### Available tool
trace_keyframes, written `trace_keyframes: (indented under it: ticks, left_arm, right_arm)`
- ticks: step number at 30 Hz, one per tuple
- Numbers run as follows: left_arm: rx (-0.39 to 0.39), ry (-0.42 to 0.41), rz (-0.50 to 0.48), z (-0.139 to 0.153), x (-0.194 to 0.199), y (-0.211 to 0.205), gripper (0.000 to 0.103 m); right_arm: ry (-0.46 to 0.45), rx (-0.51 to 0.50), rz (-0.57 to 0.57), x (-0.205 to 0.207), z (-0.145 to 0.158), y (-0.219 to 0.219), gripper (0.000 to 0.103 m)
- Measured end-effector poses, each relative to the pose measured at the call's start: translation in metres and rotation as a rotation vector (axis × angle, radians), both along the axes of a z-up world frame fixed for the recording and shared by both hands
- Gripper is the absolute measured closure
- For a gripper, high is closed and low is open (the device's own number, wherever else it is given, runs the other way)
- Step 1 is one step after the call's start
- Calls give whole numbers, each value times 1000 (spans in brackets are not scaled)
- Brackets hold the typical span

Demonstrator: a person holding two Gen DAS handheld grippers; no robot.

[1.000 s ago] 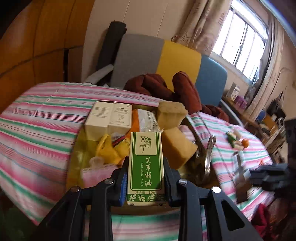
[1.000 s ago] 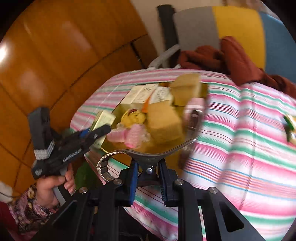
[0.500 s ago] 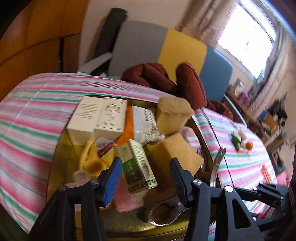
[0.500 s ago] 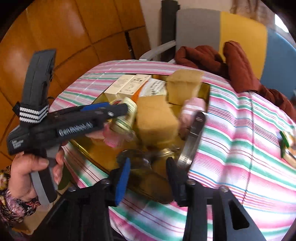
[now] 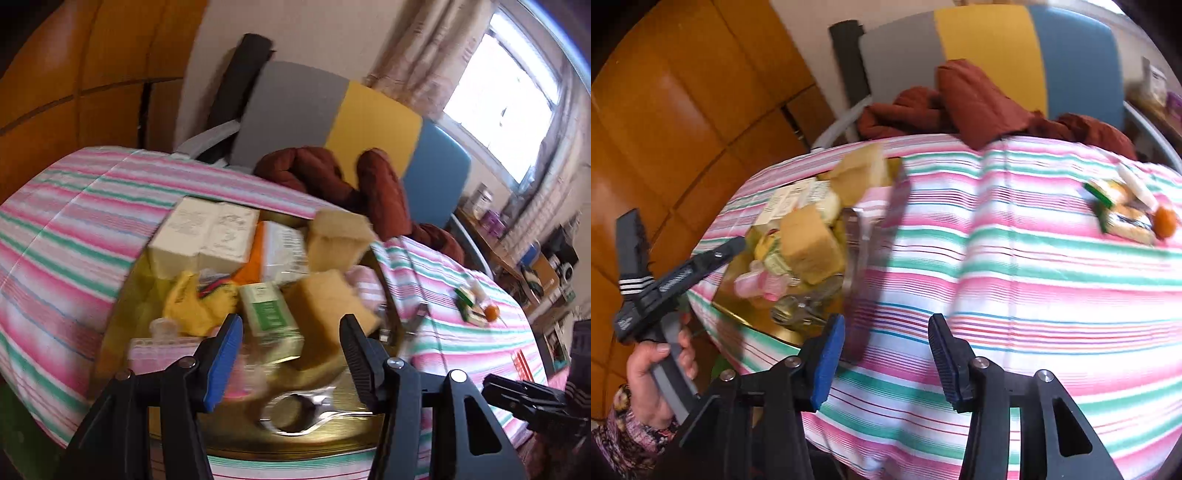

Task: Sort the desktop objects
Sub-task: 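Lower the box and clip into the gold tray and open both tools, then move the right tool back to the orange plastic rack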

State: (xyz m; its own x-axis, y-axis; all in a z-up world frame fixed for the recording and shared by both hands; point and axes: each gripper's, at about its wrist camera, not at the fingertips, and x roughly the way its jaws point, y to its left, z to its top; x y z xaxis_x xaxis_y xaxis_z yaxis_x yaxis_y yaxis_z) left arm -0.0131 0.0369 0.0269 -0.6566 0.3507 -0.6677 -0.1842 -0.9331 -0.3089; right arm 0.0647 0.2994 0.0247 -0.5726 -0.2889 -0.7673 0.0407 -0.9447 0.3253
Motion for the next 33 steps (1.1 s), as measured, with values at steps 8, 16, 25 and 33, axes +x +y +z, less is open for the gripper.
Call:
trace_keyframes:
  ticks: [8, 16, 25, 33]
  left_arm:
    - [-26, 44, -191, 15, 17, 75, 47]
    - [-55, 28, -403, 10, 38, 156, 47]
    - [-127, -34, -562, -16, 60, 222, 47]
    - [-188, -97, -597, -44, 60, 239, 47]
  right_arm:
    - [-27, -6, -111, 19, -10, 53, 51]
    - [-66, 39, -189, 32, -21, 103, 49]
    - [-133, 170, -389, 43, -24, 206, 40]
    - [-185, 202, -526, 50, -32, 274, 39]
